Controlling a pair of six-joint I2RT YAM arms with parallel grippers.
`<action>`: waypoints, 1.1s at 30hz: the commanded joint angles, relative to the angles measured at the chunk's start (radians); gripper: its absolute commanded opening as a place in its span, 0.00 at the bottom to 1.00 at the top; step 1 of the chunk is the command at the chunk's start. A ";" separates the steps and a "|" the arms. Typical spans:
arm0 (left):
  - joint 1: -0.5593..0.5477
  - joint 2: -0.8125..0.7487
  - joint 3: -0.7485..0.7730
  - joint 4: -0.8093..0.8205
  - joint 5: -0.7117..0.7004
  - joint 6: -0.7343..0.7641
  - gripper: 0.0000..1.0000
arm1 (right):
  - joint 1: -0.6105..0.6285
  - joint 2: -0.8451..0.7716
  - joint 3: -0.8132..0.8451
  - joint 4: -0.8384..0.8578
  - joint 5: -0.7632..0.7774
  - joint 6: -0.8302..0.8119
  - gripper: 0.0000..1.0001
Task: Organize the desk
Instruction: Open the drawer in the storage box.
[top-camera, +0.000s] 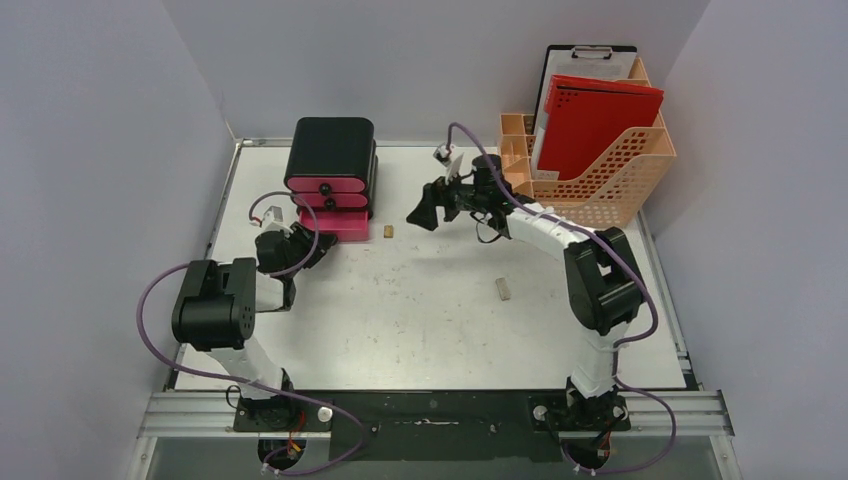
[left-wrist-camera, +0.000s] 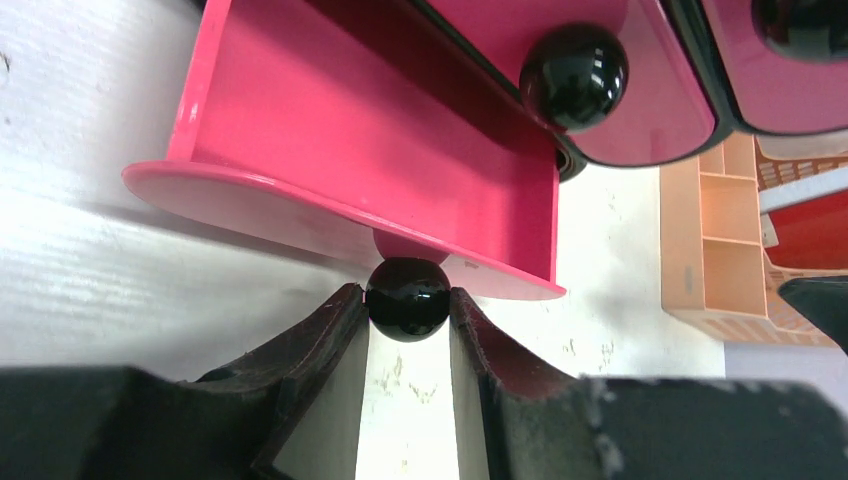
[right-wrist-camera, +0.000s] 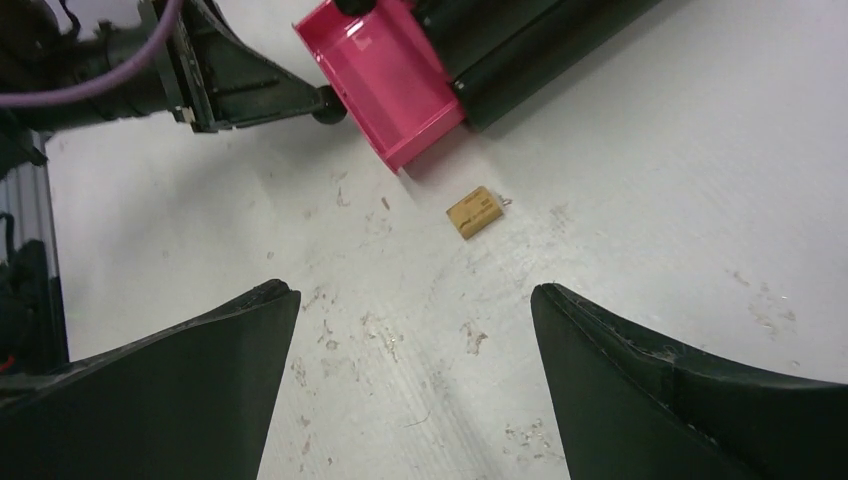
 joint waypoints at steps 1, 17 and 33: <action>0.009 -0.130 -0.017 0.009 0.075 0.043 0.26 | 0.062 0.009 0.038 -0.082 0.087 -0.216 0.90; 0.019 -0.276 -0.059 -0.222 0.078 0.151 0.30 | 0.161 0.213 0.146 -0.104 0.172 -0.279 0.90; 0.018 -0.281 -0.039 -0.362 0.093 0.239 0.48 | 0.176 0.292 0.188 -0.051 0.110 -0.418 0.90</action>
